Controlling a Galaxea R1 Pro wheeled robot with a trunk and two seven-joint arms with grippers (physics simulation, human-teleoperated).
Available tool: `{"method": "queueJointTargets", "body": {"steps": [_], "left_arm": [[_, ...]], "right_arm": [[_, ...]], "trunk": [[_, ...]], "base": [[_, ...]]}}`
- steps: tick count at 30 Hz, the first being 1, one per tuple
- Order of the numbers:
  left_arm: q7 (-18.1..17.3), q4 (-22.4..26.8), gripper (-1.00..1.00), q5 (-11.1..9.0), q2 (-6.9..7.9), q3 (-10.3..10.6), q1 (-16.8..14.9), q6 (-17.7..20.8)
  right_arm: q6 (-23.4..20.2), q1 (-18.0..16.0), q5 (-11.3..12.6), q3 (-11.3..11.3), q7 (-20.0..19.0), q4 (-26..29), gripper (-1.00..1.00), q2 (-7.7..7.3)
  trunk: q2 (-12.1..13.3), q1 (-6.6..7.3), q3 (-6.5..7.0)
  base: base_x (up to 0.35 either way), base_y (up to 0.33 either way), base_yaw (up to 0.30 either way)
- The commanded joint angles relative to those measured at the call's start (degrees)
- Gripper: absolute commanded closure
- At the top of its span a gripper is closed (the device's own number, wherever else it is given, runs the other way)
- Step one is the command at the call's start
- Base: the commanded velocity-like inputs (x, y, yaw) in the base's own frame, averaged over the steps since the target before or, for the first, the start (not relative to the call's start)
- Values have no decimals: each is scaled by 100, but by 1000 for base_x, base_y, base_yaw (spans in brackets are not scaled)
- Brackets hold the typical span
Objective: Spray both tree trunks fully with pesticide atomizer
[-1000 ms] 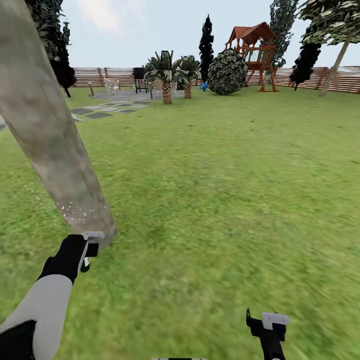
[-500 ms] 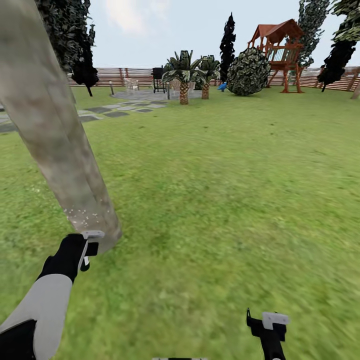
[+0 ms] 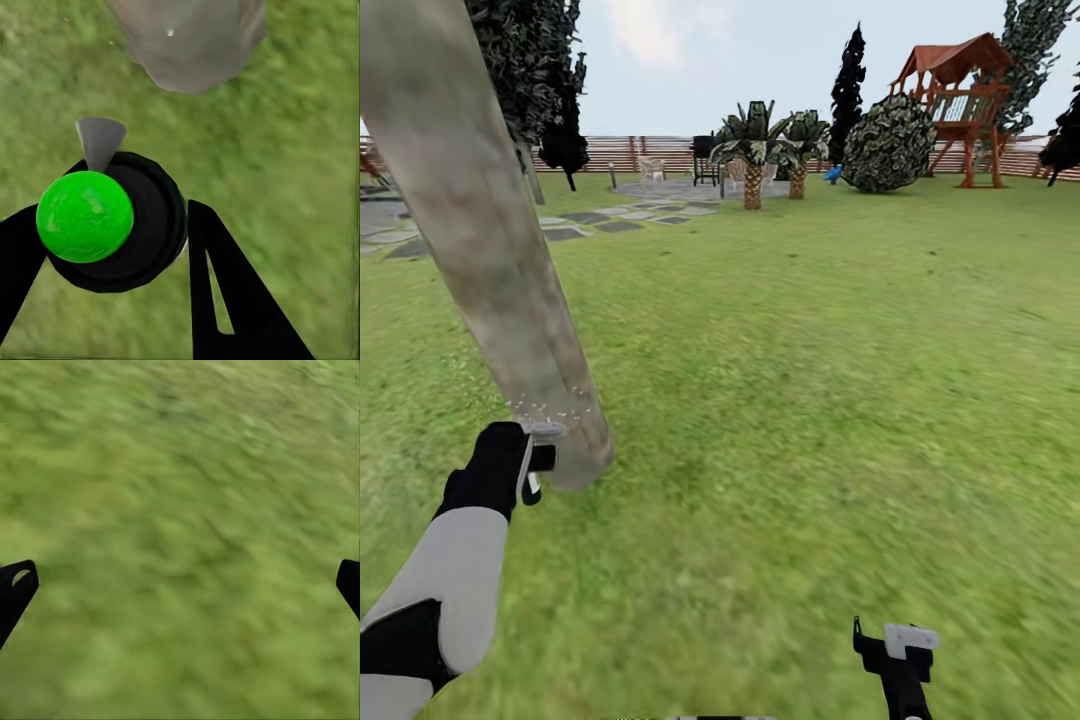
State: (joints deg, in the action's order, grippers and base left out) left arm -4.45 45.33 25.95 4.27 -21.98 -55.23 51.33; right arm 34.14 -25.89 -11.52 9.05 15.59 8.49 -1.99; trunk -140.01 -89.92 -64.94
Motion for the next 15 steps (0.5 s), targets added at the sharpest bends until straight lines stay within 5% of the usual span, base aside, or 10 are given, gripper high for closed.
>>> {"method": "queueJointTargets", "body": {"steps": [1, 5, 15], "left_arm": [[-47, 15, 100, 54, -3, -15, -113, 111], [-47, 41, 100, 88, 7, -9, -397, 271], [-56, 64, 100, 101, 41, 27, -332, 298]], "right_arm": [[14, -3, -61, 36, 23, -6, -100, 3], [14, -3, -61, 36, 22, -6, -100, -2], [14, -3, -61, 37, 23, -6, -100, -12]], "trunk": [[-2, 1, -6], [-2, 1, -6], [-2, 1, -6]], "base": [[-3, -2, 277], [-1, 0, 95], [131, -87, 2]]}}
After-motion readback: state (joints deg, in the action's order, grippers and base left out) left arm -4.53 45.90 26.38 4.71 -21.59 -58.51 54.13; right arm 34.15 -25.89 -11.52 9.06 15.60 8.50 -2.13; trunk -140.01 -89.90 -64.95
